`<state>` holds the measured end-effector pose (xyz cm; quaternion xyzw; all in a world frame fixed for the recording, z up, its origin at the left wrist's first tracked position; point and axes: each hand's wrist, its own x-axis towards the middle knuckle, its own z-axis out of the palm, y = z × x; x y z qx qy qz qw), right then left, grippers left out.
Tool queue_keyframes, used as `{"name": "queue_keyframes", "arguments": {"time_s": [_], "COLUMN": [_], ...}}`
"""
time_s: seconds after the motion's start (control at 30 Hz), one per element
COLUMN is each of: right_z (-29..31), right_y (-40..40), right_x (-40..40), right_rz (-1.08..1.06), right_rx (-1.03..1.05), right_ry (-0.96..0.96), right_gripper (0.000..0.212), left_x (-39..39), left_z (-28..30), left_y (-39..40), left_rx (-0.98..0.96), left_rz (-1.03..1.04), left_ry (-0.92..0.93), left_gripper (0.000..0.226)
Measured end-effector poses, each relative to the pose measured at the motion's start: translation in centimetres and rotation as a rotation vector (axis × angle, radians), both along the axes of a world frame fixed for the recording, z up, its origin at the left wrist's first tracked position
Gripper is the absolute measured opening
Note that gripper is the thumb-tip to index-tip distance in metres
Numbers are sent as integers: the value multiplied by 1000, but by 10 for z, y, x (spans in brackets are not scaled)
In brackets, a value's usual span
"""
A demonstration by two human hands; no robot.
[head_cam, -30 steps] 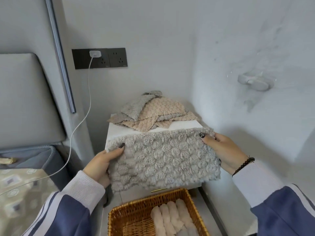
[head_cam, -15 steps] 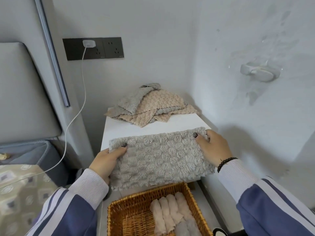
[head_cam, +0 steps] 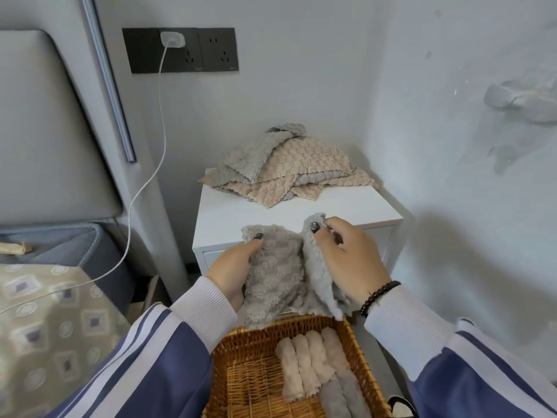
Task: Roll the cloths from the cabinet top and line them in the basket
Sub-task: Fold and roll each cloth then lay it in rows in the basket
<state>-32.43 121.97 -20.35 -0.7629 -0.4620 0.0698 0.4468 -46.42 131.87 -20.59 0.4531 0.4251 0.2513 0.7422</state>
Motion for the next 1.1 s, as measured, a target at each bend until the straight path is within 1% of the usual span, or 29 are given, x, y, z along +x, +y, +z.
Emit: {"name": "queue_keyframes", "arguments": {"time_s": [0.1, 0.23, 0.27, 0.37, 0.43, 0.6, 0.67, 0.73, 0.8, 0.87, 0.93, 1.03, 1.1], "right_z": [-4, -4, -3, -1, -1, 2, 3, 4, 6, 6, 6, 3, -2], "right_y": [6, 9, 9, 7, 4, -3, -4, -6, -7, -7, -8, -7, -6], "right_x": [-14, -27, -29, -38, -42, -44, -44, -41, -36, -29, -21, -14, -13], "right_rz": [59, 104, 119, 220, 288, 453, 487, 473, 424, 374, 341, 319, 317], "right_rx": [22, 48, 46, 14, -18, -51, -59, -55, -40, -34, -72, -145, -123], "right_ry": [-8, 47, 61, 148, 206, 204, 196, 160, 118, 68, 9, -56, -83], "right_gripper": [30, 11, 12, 33, 42, 61, 64, 64, 59, 54, 52, 47, 41], "left_x": [2, 1, 0, -3, -6, -15, -17, -19, -21, -24, -29, -34, -36], "left_z": [1, 3, 3, 1, -1, -2, -3, -4, -4, -4, -3, -1, 0], "left_y": [-2, -5, -6, -8, -7, -2, -1, 2, 6, 11, 15, 18, 18], "left_rx": [-2, 10, 4, -49, -68, -64, -16, -1, -40, -116, -166, -202, -213], "left_rz": [-1, -52, -75, -128, -146, -120, -75, 14, 86, 144, 182, 178, 155], "left_ry": [-16, -33, -47, -105, -140, -226, -231, -246, -268, -307, -353, -431, -472], "left_gripper": [33, 33, 34, 42, 44, 52, 47, 32, 26, 29, 33, 36, 36]}}
